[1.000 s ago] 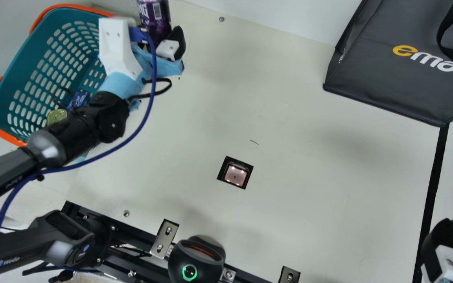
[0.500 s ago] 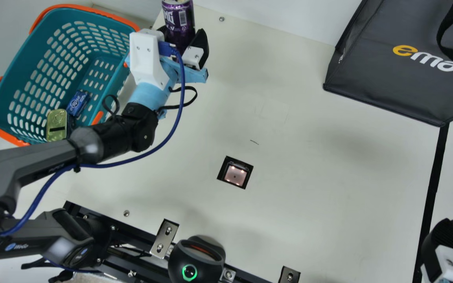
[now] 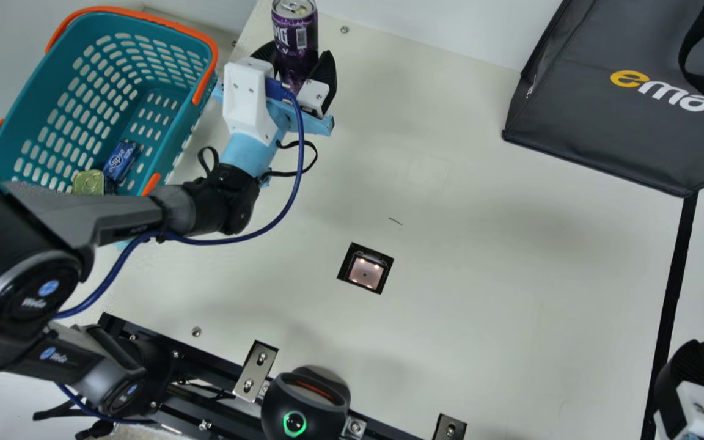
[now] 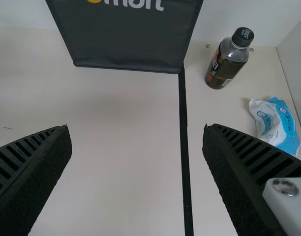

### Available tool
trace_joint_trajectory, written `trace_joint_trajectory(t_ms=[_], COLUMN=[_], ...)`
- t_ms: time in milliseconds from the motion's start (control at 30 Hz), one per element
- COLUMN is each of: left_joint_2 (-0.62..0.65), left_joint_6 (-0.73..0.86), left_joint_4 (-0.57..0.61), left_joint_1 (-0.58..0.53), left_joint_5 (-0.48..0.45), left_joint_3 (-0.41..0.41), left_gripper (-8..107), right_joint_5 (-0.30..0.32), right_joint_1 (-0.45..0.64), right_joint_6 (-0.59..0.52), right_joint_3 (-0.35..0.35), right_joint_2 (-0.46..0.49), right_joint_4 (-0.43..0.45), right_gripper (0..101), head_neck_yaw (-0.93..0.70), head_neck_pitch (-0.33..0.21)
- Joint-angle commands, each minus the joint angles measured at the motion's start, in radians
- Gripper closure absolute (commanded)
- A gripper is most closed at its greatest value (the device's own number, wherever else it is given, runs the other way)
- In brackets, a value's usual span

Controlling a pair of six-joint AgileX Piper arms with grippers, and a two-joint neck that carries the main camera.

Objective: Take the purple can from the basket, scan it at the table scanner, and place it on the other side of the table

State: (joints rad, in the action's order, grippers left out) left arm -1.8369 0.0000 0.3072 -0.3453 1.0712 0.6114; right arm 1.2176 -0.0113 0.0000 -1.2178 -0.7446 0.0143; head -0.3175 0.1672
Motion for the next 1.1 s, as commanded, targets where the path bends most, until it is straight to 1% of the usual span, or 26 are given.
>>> trace_joint_trajectory(t_ms=[0, 200, 467, 800, 1067], left_joint_2=[-0.028, -0.094, -0.17, -0.241, -0.287], left_joint_6=[-0.009, -0.028, -0.045, -0.044, -0.048], left_joint_4=[-0.016, -0.048, -0.083, -0.12, -0.143], left_joint_1=[0.003, 0.012, 0.032, 0.068, 0.094], left_joint_5=[0.03, 0.091, 0.147, 0.149, 0.123], left_joint_3=[0.002, 0.014, 0.042, 0.111, 0.19], left_gripper=[107, 107, 107, 107, 107], right_joint_5=[0.0, 0.0, 0.0, -0.002, -0.001], right_joint_1=[0.0, 0.0, 0.0, 0.0, 0.0], right_joint_6=[0.0, 0.0, 0.0, 0.0, 0.0], right_joint_3=[0.0, 0.0, 0.0, 0.0, 0.0], right_joint_2=[0.0, 0.0, 0.0, 0.0, 0.0], right_joint_4=[0.0, 0.0, 0.0, 0.0, 0.0], right_gripper=[6, 6, 6, 6, 6], head_neck_yaw=[-0.004, -0.004, -0.004, -0.004, -0.004], head_neck_pitch=[-0.029, -0.029, -0.029, -0.029, -0.029])
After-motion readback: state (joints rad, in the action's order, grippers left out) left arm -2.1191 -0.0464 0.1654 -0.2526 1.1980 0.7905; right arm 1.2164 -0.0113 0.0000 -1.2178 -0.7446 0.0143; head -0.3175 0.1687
